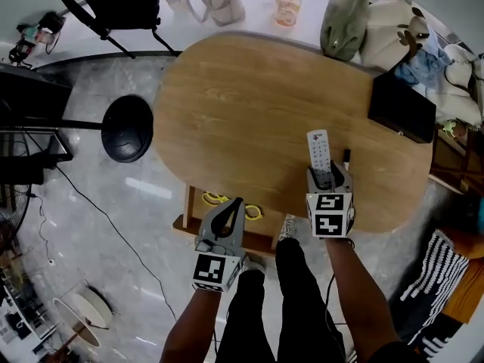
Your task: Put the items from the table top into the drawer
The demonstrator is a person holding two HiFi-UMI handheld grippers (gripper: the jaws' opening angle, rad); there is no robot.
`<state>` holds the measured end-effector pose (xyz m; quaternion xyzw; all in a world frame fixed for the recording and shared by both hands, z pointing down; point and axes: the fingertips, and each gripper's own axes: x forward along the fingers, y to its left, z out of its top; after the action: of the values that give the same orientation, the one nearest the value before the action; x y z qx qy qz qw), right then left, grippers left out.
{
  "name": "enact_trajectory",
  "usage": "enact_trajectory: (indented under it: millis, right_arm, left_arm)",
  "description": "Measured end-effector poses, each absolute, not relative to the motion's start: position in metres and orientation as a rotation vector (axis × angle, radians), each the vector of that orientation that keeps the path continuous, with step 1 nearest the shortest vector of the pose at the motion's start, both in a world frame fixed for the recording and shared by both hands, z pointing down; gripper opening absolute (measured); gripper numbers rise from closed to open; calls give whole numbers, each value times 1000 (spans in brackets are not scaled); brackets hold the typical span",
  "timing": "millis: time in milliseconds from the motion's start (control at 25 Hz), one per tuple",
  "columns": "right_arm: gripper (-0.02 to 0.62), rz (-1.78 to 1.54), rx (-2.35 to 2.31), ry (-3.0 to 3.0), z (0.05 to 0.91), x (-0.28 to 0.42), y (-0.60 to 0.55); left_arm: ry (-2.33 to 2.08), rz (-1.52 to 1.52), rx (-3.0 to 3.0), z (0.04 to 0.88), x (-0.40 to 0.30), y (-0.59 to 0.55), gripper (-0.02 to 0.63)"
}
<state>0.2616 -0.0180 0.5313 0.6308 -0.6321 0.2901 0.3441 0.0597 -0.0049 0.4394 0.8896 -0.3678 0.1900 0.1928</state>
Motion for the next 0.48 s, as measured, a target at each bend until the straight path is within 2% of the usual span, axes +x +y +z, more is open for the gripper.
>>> enact_trajectory:
  millis: [480]
  right_arm:
    - [235,488,1259,-1902,504,109,23]
  left_arm:
    - [-1180,533,2413,443,-38,42,18]
